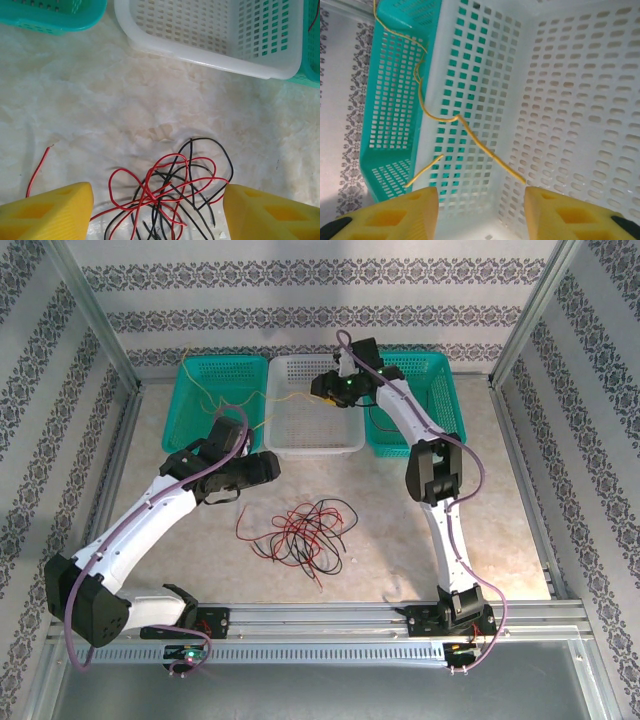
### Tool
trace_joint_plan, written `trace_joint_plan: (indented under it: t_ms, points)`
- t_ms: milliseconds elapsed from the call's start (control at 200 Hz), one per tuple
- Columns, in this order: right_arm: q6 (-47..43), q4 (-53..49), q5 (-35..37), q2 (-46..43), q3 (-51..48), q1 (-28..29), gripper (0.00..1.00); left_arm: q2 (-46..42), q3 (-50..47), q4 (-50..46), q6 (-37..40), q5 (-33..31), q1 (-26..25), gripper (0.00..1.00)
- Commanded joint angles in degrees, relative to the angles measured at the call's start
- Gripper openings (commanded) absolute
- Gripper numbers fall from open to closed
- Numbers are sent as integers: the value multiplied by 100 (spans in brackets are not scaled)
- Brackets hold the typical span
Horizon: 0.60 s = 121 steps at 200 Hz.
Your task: Untangle the cables
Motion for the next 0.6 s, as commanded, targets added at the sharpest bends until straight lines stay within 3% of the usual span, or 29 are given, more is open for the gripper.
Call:
trace_joint_plan:
  t_ms: [0, 235, 400, 600]
  points:
    - [26, 94, -464, 299, 372, 14, 54, 207, 300, -92, 255, -28, 82, 69]
    - [170, 140, -582, 867, 1055, 40, 49, 193, 452, -232, 290, 24, 200, 68]
    - [296, 369, -757, 971, 1123, 54, 33, -10, 356, -335, 290, 42, 337, 68]
    - [149, 330, -868, 736, 849, 142, 24, -205, 329, -384, 321, 33, 524, 67]
